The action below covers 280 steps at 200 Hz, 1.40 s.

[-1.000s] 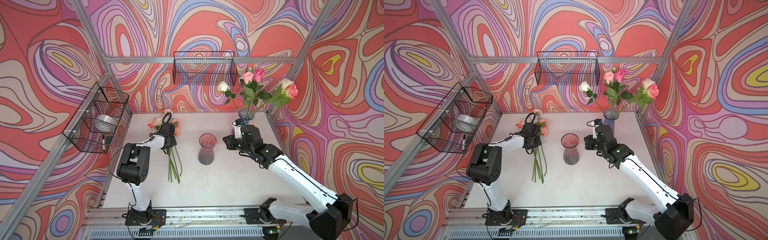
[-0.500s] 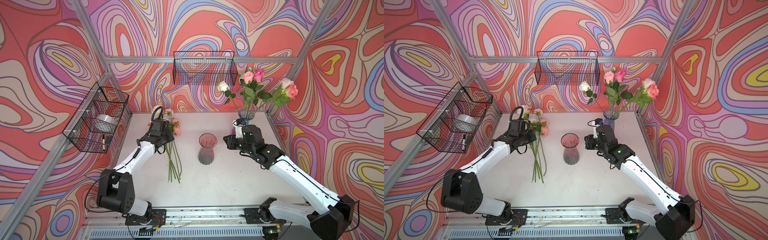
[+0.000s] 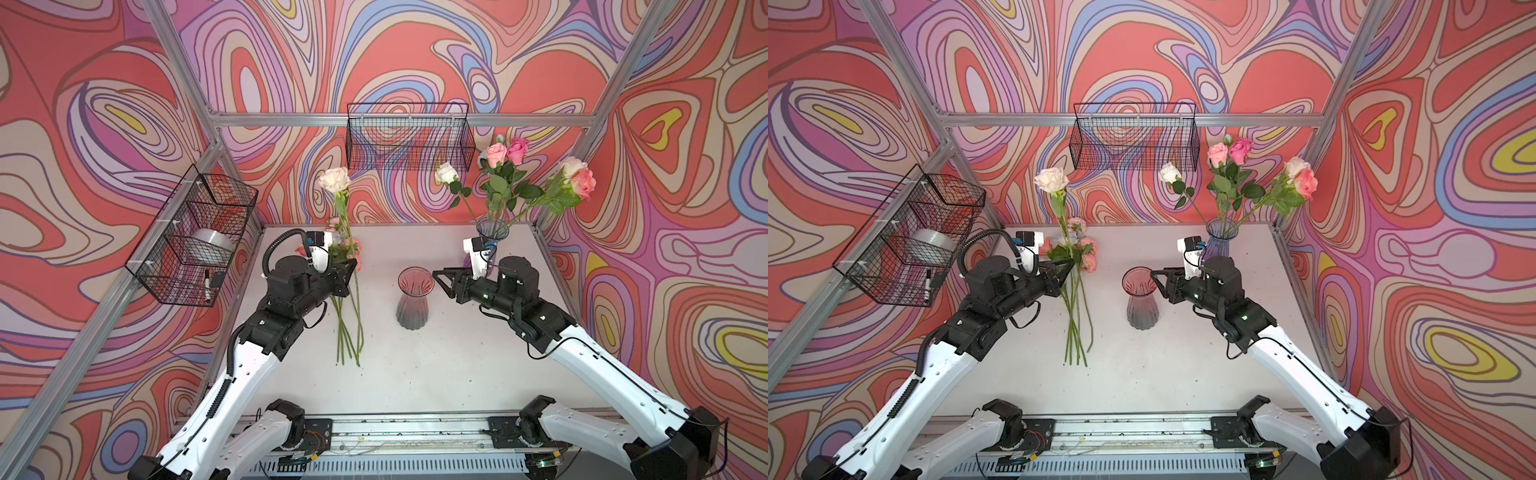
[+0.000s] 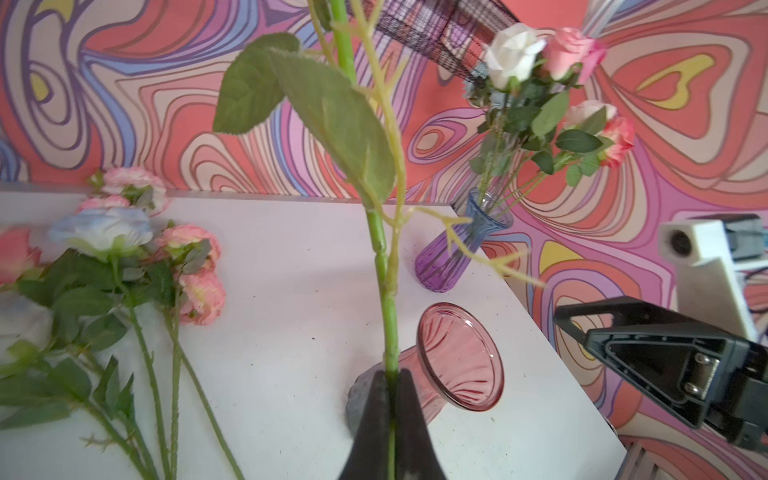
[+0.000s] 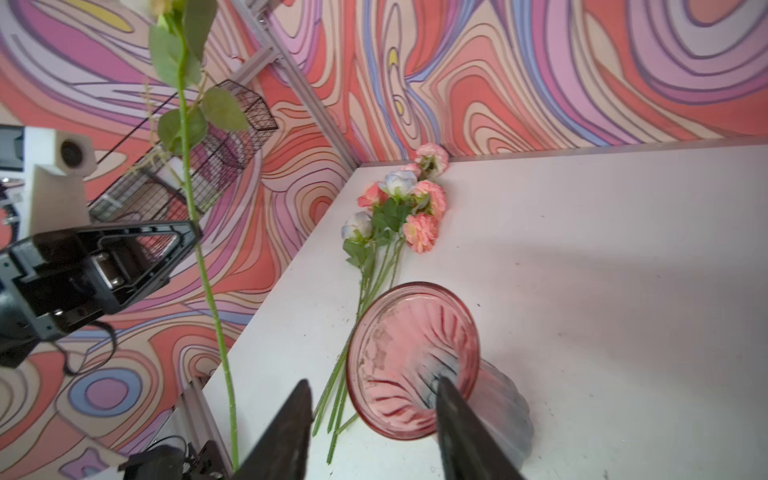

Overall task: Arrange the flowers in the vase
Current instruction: 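Carry the pale pink rose over the pink-grey vase with the left gripper, then lower the rose stem into the pink-grey vase and open the left gripper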

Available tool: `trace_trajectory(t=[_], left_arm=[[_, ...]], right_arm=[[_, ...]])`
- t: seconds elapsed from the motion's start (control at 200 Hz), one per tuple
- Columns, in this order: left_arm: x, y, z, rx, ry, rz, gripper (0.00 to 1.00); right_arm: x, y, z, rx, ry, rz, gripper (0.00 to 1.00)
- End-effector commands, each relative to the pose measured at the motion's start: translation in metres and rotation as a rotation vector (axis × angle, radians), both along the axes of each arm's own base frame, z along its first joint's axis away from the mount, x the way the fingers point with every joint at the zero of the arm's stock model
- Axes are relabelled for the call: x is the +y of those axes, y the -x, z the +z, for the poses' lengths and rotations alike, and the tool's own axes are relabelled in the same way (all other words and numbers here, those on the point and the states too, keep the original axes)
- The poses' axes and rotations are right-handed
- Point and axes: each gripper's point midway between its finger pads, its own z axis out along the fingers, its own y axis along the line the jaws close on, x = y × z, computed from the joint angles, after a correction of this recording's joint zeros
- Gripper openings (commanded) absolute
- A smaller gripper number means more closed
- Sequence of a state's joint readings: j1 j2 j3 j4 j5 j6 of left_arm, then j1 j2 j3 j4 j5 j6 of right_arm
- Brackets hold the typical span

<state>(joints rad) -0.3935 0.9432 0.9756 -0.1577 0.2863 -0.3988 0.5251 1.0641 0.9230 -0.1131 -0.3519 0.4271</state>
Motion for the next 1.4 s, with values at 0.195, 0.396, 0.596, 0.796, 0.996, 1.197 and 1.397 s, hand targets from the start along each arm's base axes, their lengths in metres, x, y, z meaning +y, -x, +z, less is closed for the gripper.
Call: trace_trajectory(t=[0.195,0.396,0.596,0.796,0.996,1.197,1.397], left_arm=[[-0.039,0.027,0.103,-0.366,0.041,-0.158,0.00],[-0.074,0.026,0.145,-0.544,0.038,-0.194,0.00],[-0.095,0.020,0.205,-0.720,0.084,-0.178,0.00],[-0.117,0.000,0.233,-0.796,0.128,-0.168,0.00],[-0.141,-0.031,0.198,-0.729,0.091,-0.167,0.00],[-0.162,-0.050,0.121,-0.592,0.050,-0.175,0.00],[-0.191,-0.043,0.041,-0.478,-0.042,-0.225,0.00]], right_arm=[[0.036,0.036,-0.013,0.002,-0.069,0.315,0.61],[0.013,0.014,-0.019,-0.016,-0.014,0.115,0.61],[-0.017,0.000,-0.022,-0.032,-0.003,-0.092,0.61],[-0.035,-0.003,-0.024,-0.035,0.013,-0.193,0.61],[-0.044,-0.006,-0.030,-0.028,0.042,-0.243,0.60],[-0.049,-0.007,-0.035,-0.025,0.064,-0.273,0.60],[-0.050,-0.008,-0.041,-0.011,0.079,-0.280,0.61]])
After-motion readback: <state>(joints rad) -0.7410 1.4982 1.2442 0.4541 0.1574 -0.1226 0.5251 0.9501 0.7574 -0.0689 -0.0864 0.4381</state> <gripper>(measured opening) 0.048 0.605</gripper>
